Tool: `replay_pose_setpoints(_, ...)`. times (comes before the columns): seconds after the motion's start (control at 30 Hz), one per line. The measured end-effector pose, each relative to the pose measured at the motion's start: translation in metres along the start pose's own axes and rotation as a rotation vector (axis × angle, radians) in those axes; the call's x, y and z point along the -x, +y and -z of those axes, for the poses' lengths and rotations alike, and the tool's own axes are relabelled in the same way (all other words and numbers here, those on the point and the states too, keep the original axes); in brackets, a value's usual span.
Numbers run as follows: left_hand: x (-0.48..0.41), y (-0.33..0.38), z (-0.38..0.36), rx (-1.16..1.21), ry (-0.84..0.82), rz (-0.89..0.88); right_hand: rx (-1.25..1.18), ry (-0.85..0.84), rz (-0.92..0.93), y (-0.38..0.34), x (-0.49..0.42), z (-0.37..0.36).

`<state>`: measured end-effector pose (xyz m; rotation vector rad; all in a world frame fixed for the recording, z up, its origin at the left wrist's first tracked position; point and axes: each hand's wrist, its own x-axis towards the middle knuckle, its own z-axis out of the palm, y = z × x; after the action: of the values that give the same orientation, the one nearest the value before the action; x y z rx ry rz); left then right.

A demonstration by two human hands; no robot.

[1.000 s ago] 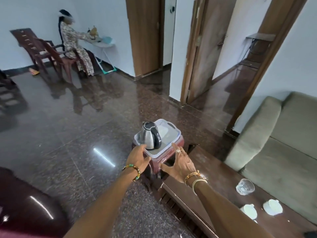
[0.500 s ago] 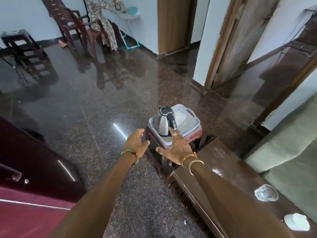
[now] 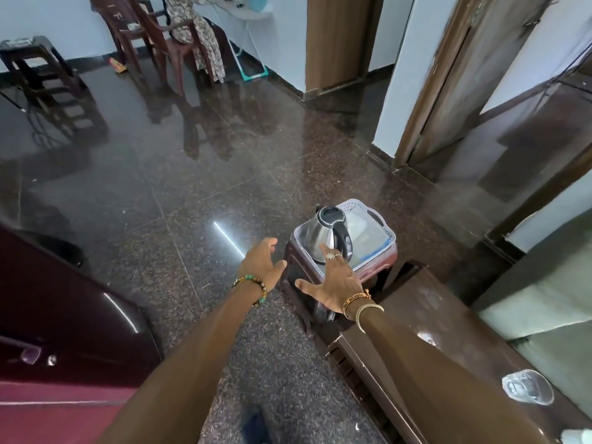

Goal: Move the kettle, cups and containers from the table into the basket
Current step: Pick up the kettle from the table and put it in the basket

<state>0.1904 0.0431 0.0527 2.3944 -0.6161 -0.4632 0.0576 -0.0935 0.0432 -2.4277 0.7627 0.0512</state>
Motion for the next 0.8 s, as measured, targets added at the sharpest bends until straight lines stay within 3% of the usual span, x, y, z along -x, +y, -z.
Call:
replay_pose_setpoints(0.4, -0.110, -0.006, 0.037, 0.028, -0.081, -0.106, -0.059, 0.197, -0.151, -0.041, -0.084, 0.003)
replay_pose_setpoints(0.8, -0.180, 0.002, -0.046, -0.043, -0.246, -0.156, -0.093, 0.271, -0.227, 0.014, -0.138, -0.027)
